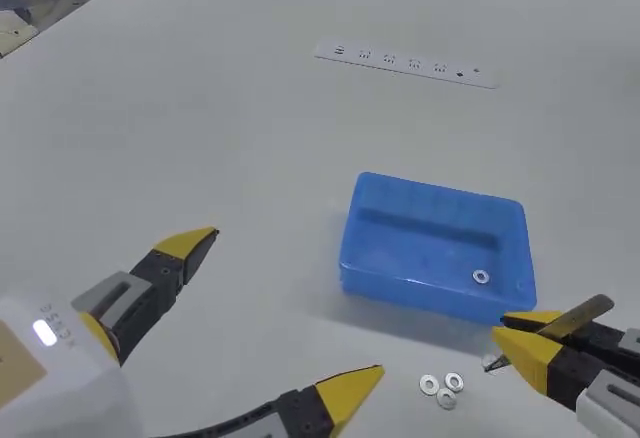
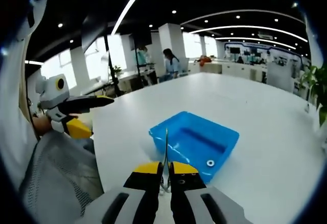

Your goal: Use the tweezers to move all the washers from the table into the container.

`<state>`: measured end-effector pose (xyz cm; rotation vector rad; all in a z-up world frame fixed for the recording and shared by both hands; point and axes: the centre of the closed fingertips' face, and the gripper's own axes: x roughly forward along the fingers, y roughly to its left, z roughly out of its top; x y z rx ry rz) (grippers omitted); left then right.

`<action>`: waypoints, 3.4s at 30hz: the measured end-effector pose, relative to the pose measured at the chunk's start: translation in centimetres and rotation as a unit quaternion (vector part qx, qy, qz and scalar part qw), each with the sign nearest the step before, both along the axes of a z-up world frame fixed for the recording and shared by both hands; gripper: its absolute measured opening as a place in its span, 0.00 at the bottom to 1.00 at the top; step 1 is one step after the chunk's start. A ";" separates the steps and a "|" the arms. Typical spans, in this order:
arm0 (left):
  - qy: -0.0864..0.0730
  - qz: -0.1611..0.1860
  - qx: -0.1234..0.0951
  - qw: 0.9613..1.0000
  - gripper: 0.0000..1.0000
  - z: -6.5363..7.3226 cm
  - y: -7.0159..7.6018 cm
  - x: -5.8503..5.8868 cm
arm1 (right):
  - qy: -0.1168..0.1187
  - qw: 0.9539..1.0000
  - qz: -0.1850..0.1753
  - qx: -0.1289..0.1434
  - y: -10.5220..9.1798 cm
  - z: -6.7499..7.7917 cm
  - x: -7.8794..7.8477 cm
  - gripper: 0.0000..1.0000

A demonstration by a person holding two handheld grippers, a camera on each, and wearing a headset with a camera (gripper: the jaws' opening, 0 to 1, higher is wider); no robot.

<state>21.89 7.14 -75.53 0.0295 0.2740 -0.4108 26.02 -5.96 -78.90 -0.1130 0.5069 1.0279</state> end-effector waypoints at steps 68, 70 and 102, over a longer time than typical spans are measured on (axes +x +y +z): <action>-0.005 -0.002 -0.008 1.000 0.89 0.2 0.0 0.1 | 0.035 0.999 -0.005 -0.020 2.9 -3.9 9.6 0.04; -0.006 -0.004 -0.011 1.000 0.89 0.3 -0.1 0.1 | 0.033 0.999 -0.001 -0.021 2.9 -3.9 9.5 0.04; 0.001 -0.017 -0.005 1.000 0.87 -0.2 -0.5 -0.1 | 0.023 0.997 -0.001 0.075 2.3 2.1 3.6 0.04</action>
